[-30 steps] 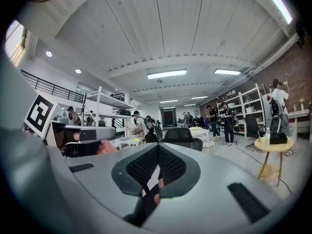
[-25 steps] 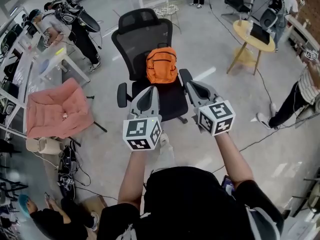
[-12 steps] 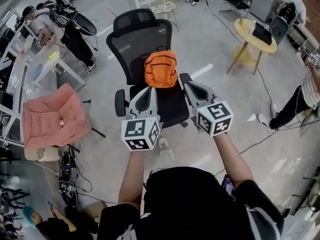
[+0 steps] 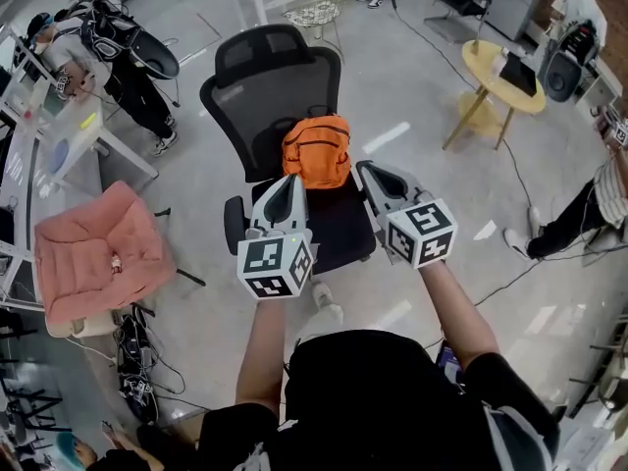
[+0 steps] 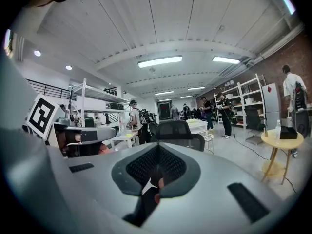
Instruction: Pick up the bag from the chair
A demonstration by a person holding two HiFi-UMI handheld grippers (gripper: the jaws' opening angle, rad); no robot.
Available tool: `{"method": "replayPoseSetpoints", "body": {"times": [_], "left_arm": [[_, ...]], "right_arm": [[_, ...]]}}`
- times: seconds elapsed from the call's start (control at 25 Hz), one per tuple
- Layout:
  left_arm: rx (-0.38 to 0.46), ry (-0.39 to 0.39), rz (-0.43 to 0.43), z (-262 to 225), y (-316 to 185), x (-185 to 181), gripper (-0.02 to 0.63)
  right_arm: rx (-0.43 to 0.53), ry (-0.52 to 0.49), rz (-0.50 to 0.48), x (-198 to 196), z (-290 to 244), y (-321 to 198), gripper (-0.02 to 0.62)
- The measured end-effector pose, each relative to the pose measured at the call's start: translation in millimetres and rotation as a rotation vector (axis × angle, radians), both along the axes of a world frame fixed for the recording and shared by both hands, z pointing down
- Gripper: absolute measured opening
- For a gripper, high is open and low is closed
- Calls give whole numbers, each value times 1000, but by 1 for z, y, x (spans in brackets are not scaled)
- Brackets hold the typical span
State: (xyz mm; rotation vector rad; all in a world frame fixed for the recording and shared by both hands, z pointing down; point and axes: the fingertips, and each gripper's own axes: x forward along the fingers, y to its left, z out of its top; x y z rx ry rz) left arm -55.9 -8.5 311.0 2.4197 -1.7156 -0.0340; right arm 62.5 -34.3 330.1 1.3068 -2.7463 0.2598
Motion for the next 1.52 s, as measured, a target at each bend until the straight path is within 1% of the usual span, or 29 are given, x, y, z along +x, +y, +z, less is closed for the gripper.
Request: {"method": "replayPoseSetpoints", "body": {"times": [0.2, 0.36, 0.6, 0.72, 1.0, 1.2, 1.36, 1.52], "left_arm": [[-39, 60, 10, 4, -39, -27, 6], [-58, 79, 17, 9, -61, -49, 6], [-89, 86, 25, 19, -93, -80, 6], [-101, 86, 29, 24, -106, -91, 6], [-117, 56, 46, 35, -128, -112, 6], [-132, 55, 61, 41, -139, -115, 6], [-148, 43, 89, 50, -143, -106, 6], [-161, 48, 110, 57, -148, -98, 6]], "right_arm": [[-17, 23, 14, -24, 0, -38, -2], [-24, 33, 22, -43, -2, -63, 0], [-34, 36, 26, -74, -1, -99, -2], [-44, 38, 22, -85, 4, -111, -1], [-57, -11, 23, -114, 9, -136, -1], [-76, -9, 20, -122, 18, -145, 0], [-96, -12, 42, -113, 26, -149, 0], [-116, -4, 62, -106, 34, -152, 0]]}}
